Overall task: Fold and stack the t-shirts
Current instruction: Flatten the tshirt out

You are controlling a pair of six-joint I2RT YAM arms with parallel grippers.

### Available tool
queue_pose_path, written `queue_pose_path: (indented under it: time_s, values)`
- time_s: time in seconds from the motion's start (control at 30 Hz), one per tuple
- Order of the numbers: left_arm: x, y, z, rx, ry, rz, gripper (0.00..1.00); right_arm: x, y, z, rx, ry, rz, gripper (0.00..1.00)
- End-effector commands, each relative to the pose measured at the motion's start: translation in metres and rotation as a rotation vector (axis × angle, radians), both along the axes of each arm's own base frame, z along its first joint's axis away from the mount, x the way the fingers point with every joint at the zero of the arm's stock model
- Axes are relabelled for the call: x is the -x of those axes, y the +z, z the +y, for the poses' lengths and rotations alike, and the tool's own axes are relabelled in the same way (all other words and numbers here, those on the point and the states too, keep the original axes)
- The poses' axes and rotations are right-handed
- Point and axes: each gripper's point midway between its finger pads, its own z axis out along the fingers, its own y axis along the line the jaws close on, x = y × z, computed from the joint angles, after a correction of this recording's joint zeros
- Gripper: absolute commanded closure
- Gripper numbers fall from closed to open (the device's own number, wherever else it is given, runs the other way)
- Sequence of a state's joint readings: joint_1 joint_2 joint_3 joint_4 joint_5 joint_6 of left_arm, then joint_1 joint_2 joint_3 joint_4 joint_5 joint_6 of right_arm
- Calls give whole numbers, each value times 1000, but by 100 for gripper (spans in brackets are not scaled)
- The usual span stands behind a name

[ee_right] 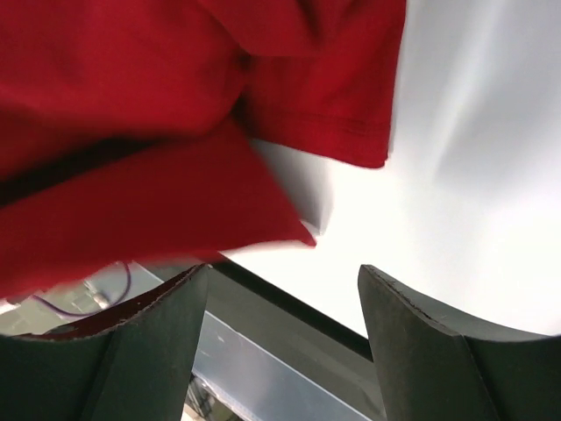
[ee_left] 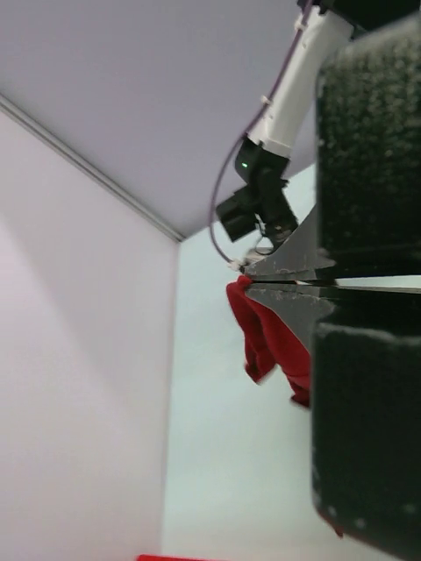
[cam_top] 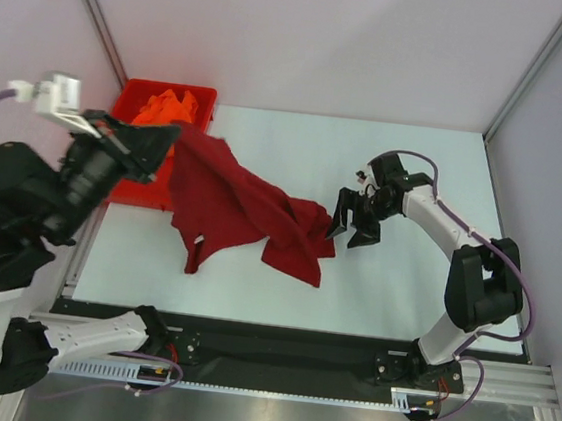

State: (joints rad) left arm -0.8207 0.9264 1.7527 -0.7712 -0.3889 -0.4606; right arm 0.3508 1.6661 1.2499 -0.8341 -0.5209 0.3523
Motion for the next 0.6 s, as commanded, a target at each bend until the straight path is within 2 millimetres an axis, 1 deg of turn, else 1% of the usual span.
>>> queue_pose_path:
  time_s: [0.0, 0.07, 0.1, 0.13, 0.17, 0.2, 0.27, 0.33, 0.37, 0.4, 0.43, 0.47, 0.5, 0.53, 0.57]
  values:
    - [10, 45, 18, 1, 21, -118, 100, -23, 28, 8, -64, -37, -94, 25]
    - [14, 60, 24, 14, 25, -146, 100, -29, 33, 10, -79, -38, -127, 25]
    - [17, 74, 29, 28, 35, -171, 100, -30, 34, 13, -95, -33, -123, 25]
    - [17, 76, 30, 23, 39, -174, 100, -27, 39, 20, -136, -10, -114, 25]
    - [17, 80, 32, 23, 47, -183, 100, -28, 40, 24, -154, 0, -116, 25]
    - [16, 83, 31, 22, 48, -189, 100, -23, 40, 32, -166, 28, -114, 25]
    - [14, 85, 27, 22, 40, -195, 100, -18, 40, 37, -169, 62, -126, 28]
    - [7, 78, 17, -3, 28, -179, 100, -7, 33, 42, -140, 91, -137, 32]
    - [5, 75, 15, -15, 29, -172, 100, -1, 30, 45, -129, 109, -138, 35]
    - [2, 72, 14, -21, 37, -161, 100, 6, 27, 48, -121, 129, -137, 35]
    - [-1, 63, 12, -36, 41, -144, 100, 26, 21, 60, -114, 194, -122, 34]
    - [-3, 59, 12, -42, 48, -137, 100, 39, 15, 64, -98, 243, -120, 34]
    - [-7, 50, 9, -57, 54, -117, 100, 49, 10, 68, -80, 279, -125, 34]
    - [-8, 48, 12, -59, 67, -111, 100, 74, 1, 77, -51, 353, -125, 34]
    - [-8, 46, 14, -62, 74, -105, 100, 83, -3, 82, -54, 393, -138, 33]
